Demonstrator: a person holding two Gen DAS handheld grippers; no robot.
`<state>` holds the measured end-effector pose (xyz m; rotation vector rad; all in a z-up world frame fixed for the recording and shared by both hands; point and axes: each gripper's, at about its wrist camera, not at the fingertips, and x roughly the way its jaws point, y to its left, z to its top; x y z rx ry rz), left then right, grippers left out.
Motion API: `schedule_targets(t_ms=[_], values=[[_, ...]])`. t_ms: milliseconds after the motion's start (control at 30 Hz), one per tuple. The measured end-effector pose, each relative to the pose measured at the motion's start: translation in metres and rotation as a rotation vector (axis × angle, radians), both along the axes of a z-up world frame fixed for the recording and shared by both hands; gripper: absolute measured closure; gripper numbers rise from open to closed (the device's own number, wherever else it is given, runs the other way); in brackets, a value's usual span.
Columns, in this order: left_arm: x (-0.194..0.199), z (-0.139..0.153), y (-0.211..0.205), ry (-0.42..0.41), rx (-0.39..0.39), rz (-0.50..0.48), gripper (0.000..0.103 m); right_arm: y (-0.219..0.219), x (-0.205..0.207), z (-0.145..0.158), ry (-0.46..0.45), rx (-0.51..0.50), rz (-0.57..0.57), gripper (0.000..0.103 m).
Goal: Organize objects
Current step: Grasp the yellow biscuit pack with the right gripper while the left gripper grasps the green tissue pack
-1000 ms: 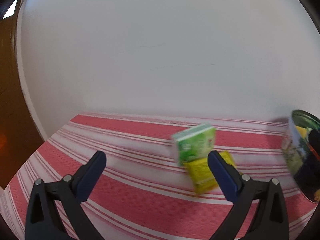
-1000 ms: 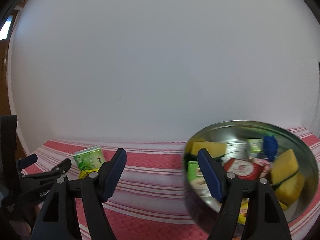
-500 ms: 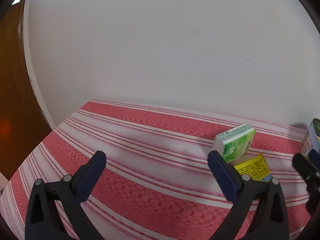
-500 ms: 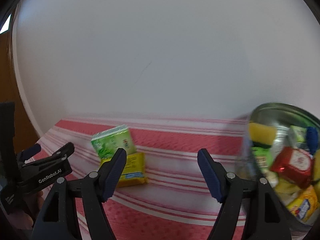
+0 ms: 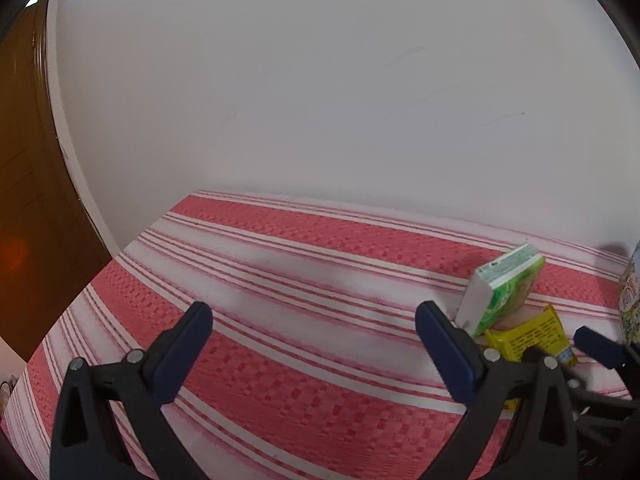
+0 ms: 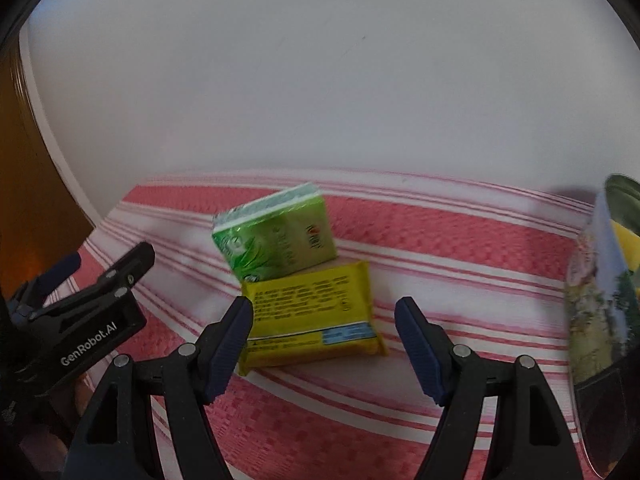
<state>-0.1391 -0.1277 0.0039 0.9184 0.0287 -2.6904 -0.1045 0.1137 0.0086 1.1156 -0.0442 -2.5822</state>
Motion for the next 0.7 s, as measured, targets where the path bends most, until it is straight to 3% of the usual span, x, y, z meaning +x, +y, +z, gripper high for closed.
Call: schedule_targets(t_ms=[333,467,500,533,633,700], values=[[0.000,0.001,0.001,-0.001,-0.009,-0.007,0.000,-0.035,-0.013,-0.016,-0.062,0.144,0.019,0.021],[0.000,0.001,0.001,0.003,-0.009,-0.008,0.000,-0.039,-0.014,-0.017,-0.060,0.159,0.030,0.022],[0.000,0.001,0.003,0.004,-0.010,-0.010,0.000,-0.037,-0.014,-0.016,-0.060,0.149,0.027,0.026],[0.000,0.002,0.003,0.005,-0.012,-0.013,0.000,-0.035,-0.013,-0.015,-0.057,0.136,0.023,0.038],[0.001,0.002,0.006,0.010,-0.019,-0.025,0.000,-0.028,-0.012,-0.013,-0.047,0.108,0.015,0.062],[0.001,0.003,0.007,0.010,-0.022,-0.035,0.000,-0.021,-0.012,-0.012,-0.050,0.083,0.008,0.068]])
